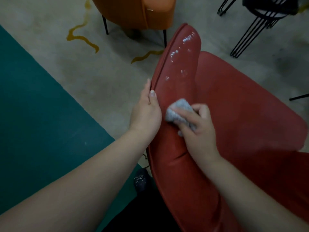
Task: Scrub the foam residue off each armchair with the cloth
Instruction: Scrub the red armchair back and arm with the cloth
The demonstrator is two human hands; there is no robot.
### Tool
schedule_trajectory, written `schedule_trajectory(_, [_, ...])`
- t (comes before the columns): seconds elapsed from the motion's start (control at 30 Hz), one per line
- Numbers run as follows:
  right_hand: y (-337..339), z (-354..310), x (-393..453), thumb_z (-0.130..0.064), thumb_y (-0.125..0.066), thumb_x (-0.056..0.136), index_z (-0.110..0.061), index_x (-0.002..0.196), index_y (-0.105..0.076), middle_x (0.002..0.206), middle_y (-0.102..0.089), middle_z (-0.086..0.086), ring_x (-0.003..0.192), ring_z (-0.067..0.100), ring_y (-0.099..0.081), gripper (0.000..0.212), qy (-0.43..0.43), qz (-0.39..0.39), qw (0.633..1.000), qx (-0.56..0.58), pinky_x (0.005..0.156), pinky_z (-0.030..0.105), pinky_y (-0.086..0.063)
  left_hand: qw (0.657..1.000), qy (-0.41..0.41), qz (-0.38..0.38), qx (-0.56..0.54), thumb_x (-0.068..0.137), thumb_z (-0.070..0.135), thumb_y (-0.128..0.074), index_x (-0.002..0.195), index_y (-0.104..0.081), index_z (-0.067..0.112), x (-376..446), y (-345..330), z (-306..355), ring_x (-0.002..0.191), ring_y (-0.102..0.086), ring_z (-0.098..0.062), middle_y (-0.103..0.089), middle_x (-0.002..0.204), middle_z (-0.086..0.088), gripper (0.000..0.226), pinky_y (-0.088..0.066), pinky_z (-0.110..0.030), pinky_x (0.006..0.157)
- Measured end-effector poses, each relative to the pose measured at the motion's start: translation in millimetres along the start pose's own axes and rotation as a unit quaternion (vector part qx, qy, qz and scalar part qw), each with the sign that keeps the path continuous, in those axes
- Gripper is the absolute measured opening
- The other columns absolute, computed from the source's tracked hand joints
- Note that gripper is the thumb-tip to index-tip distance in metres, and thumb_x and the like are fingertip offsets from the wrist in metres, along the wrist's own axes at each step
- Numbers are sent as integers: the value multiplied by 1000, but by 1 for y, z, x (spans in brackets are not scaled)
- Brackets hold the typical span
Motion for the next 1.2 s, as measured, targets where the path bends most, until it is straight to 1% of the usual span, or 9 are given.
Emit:
schedule_trajectory(0.13, [-1,8,9,-17,-67,81,-33,111,-67,101,-44,5,89,17,-54,34,2,8,999,-33,70,21,-53,999,-7,34,32,102,41,-30,143,-35,44,-3,-1,-1,109,-43,9,-52,138,8,42,-25,5,74])
schedule_trajectory(0.27, [-12,20,85,-14,-68,85,-27,112,-69,103,-40,5,96,27,-52,30,-53,67,996,-38,94,35,-46,995,-29,55,79,102,38,-32,145,-34,41,-5,-1,1,99,-48,-6,-64,120,-5,43,-26,-6,70])
schedule_trajectory(0.43, [-4,20,46,-10,-67,85,-32,116,-64,99,-38,-3,78,-1,-56,38,-28,51,998,30,63,10,-50,988,-27,65,135,100,39,-30,145,-29,45,-7,-2,3,72,-57,-16,-65,92,0,46,-29,-15,61])
schedule_trajectory(0.53, [1,19,3,-24,-65,82,-45,113,-65,104,-41,-4,91,10,-56,38,7,-8,1000,14,71,16,-53,987,-27,60,144,99,39,-31,146,-28,44,-6,-3,5,55,-43,1,-47,68,18,47,-35,-8,54])
schedule_trajectory(0.67, [-11,19,58,-13,-69,82,-33,117,-63,101,-40,2,91,25,-52,41,19,19,999,-33,81,37,-52,987,-14,70,147,100,36,-34,146,-31,40,-4,-2,9,56,-41,-1,-47,69,16,47,-28,-18,57])
schedule_trajectory(0.73, [-17,21,102,-11,-68,83,-26,117,-66,100,-40,6,94,27,-50,37,4,68,996,-50,91,42,-46,985,-7,72,156,100,36,-33,146,-31,40,-4,-1,11,62,-51,-17,-58,76,4,47,-26,-19,59])
schedule_trajectory(0.9, [-18,19,92,-13,-67,83,-30,116,-66,101,-39,4,93,27,-50,37,20,33,999,-19,78,40,-54,985,-7,69,159,98,38,-31,146,-29,41,-6,-1,10,54,-37,-4,-43,65,13,49,-25,-22,57])
schedule_trajectory(1.03, [-14,6,60,-13,-73,79,-31,111,-69,96,-47,7,89,26,-50,37,102,-33,993,-53,86,28,-43,983,-1,61,175,97,36,-31,147,-28,41,-4,-2,11,60,-50,-20,-50,67,2,50,-30,-27,60])
schedule_trajectory(1.2, [-19,13,139,-17,-69,81,-24,110,-72,97,-45,8,93,30,-51,30,61,30,994,-85,90,34,-43,978,-20,75,194,96,42,-27,148,-26,40,-8,-1,14,77,-60,-36,-66,88,-16,52,-37,-31,65])
Point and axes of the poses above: each hand's wrist, its own x-axis towards the middle knuckle, its own y-axis out of the back of the hand, z = x × y, the point moved 4 cm from there along x, towards the middle knuckle
